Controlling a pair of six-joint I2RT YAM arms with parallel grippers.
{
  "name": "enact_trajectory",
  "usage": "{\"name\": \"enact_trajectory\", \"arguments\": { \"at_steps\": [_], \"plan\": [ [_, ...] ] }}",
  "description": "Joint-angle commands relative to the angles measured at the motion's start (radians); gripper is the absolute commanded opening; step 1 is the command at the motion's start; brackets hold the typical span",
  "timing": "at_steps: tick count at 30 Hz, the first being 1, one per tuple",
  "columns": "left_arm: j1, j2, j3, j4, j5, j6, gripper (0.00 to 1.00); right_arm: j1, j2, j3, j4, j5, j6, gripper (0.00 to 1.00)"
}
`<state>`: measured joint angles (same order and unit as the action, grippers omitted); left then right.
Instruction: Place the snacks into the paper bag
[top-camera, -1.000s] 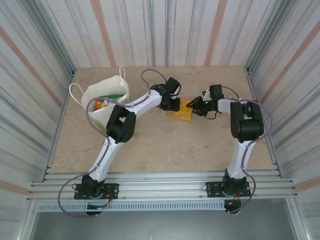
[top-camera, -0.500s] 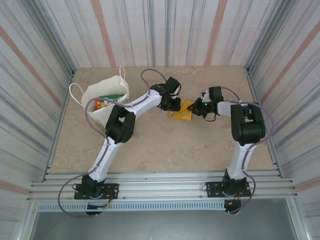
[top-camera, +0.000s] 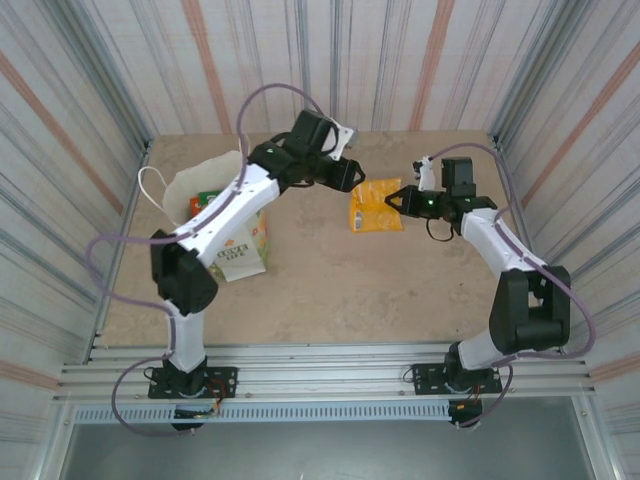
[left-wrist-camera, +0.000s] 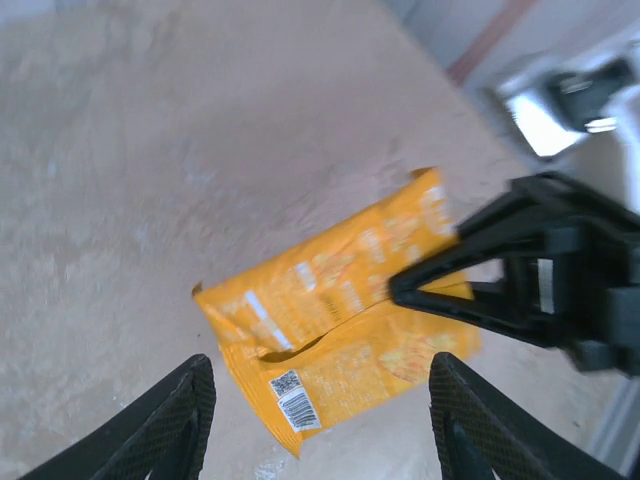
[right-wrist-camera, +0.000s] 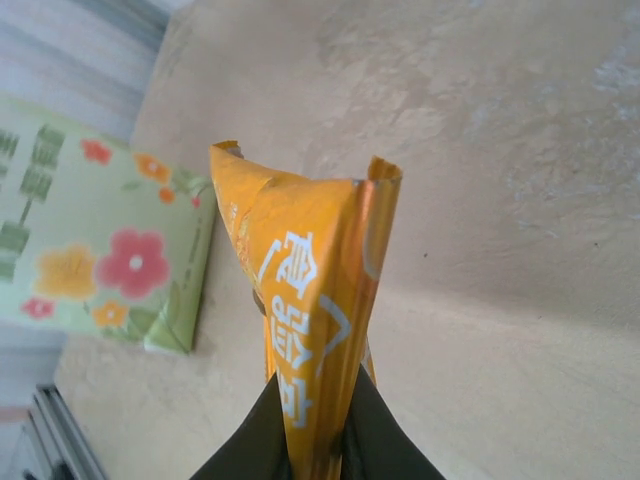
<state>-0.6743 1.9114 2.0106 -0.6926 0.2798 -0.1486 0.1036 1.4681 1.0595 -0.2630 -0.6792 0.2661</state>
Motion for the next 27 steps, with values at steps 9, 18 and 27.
{"name": "enact_trajectory", "arguments": {
  "at_steps": [9,18,27],
  "plan": [
    [0.004,-0.224,-0.184,-0.137,0.253,0.577,0.62,0.105,-0.253,0.007,-0.176,-0.208,-0.665,0.09],
    [0.0,-0.271,-0.275,-0.163,0.32,0.672,0.49,0.155,-0.312,-0.003,-0.12,-0.293,-0.692,0.08],
    [-0.002,-0.323,-0.298,-0.165,0.368,0.678,0.12,0.172,-0.318,-0.001,-0.111,-0.239,-0.67,0.12]
  ]
}}
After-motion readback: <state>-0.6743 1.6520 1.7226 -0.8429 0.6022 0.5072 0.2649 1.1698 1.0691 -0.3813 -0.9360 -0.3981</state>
